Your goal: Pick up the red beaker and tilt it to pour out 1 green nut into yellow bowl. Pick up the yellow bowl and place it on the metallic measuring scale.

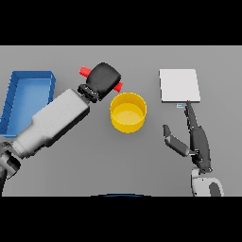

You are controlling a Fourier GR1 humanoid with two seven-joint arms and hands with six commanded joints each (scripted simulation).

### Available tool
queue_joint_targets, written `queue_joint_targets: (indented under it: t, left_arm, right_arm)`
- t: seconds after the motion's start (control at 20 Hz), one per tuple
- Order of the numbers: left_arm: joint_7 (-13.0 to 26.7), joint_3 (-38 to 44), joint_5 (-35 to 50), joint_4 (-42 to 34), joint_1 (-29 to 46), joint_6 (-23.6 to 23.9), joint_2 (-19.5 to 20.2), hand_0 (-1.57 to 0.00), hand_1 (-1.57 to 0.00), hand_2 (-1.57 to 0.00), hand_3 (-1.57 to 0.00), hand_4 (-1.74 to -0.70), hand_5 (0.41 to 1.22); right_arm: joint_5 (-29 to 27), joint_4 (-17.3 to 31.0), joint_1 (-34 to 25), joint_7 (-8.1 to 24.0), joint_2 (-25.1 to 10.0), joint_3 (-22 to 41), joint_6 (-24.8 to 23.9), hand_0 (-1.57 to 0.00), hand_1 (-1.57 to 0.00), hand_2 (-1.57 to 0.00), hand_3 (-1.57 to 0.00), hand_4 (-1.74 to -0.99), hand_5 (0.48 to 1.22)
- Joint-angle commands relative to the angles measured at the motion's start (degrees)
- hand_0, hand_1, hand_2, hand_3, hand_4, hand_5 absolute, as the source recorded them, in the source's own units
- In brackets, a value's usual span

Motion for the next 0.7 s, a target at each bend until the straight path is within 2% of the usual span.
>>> queue_joint_targets:
  t: [0.0, 0.05, 0.25, 0.35, 0.4, 0.65]
  left_arm:
    - [-1.2, -1.5, -0.7, 0.3, -0.9, -1.2, 0.1, -1.57, -1.57, -1.57, -1.38, -1.71, 1.217]
    - [-2.1, -2.9, -1.4, 0.3, -2.3, -2.5, 0.2, -1.57, -1.57, -1.57, -1.42, -1.72, 1.218]
    - [-4.1, -9.7, -6.0, 3.7, -5.9, -4.6, -0.1, -1.57, -1.57, -1.57, -1.51, -1.73, 1.220]
    - [-4.3, -12.2, -7.3, 4.1, -7.1, -6.0, -0.1, -1.57, -1.57, -1.57, -1.53, -1.74, 1.220]
    - [-4.9, -13.5, -8.0, 4.4, -7.8, -6.7, 0.0, -1.57, -1.57, -1.57, -1.54, -1.74, 1.220]
    - [-6.8, -18.4, -10.9, 6.3, -11.8, -6.3, -0.5, -1.57, -1.57, -1.57, -1.56, -1.74, 1.221]
  right_arm:
    - [-0.7, 0.0, 0.5, -0.9, 0.4, 0.0, 0.3, 0.00, 0.00, 0.00, 0.00, -1.295, 0.664]
    - [-0.8, 0.2, 0.2, -0.4, 0.7, 0.0, 0.1, 0.00, 0.00, 0.00, 0.00, -1.294, 0.657]
    - [-0.4, 0.4, 1.3, -1.8, 1.1, 0.3, -0.2, 0.00, 0.00, 0.00, 0.00, -1.291, 0.640]
    - [-0.4, 0.2, 0.8, -0.5, 1.0, 0.1, -0.3, 0.00, 0.00, 0.00, 0.00, -1.293, 0.631]
    - [-0.3, 0.4, 1.3, -1.6, 1.0, 0.1, -0.4, 0.00, 0.00, 0.00, 0.00, -1.291, 0.631]
    - [1.0, 1.4, -0.6, 0.6, 0.8, -0.2, -1.6, 0.00, 0.00, 0.00, 0.00, -1.276, 0.593]
